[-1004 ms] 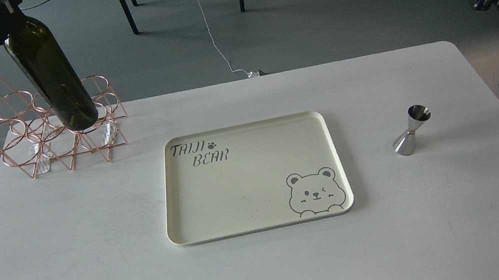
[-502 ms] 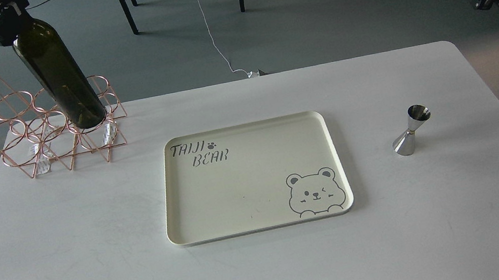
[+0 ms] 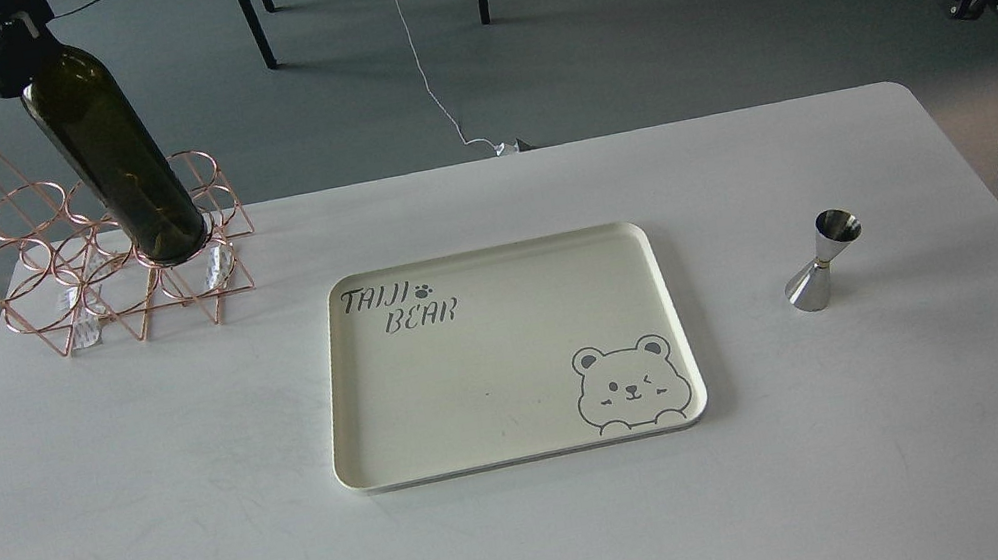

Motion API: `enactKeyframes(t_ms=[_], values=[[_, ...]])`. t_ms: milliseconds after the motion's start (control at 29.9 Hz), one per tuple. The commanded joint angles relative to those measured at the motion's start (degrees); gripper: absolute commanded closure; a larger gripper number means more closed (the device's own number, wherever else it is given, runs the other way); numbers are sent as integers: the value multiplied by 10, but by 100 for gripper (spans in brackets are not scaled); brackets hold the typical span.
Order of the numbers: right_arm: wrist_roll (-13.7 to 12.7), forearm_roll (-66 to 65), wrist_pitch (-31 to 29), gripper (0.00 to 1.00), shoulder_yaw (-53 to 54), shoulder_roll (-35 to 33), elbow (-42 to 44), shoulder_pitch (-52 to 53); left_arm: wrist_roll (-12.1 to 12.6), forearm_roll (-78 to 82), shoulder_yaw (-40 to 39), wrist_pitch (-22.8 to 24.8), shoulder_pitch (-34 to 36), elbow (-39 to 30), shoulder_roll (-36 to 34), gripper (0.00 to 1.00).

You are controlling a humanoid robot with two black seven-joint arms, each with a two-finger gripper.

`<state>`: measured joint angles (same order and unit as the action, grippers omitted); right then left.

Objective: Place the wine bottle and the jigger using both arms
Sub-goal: 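Lower the bottle into a slot of the rack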

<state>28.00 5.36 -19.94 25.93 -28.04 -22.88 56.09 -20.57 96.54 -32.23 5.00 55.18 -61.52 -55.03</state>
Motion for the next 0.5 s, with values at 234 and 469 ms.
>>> enactKeyframes(t_ms=[234, 469], values=[[0, 0, 0, 4, 0, 0, 0, -1, 0, -7, 57, -46, -1, 1, 16, 80], [0, 0, 0, 4, 0, 0, 0, -1, -1, -8, 74, -53, -3, 23, 32, 79]])
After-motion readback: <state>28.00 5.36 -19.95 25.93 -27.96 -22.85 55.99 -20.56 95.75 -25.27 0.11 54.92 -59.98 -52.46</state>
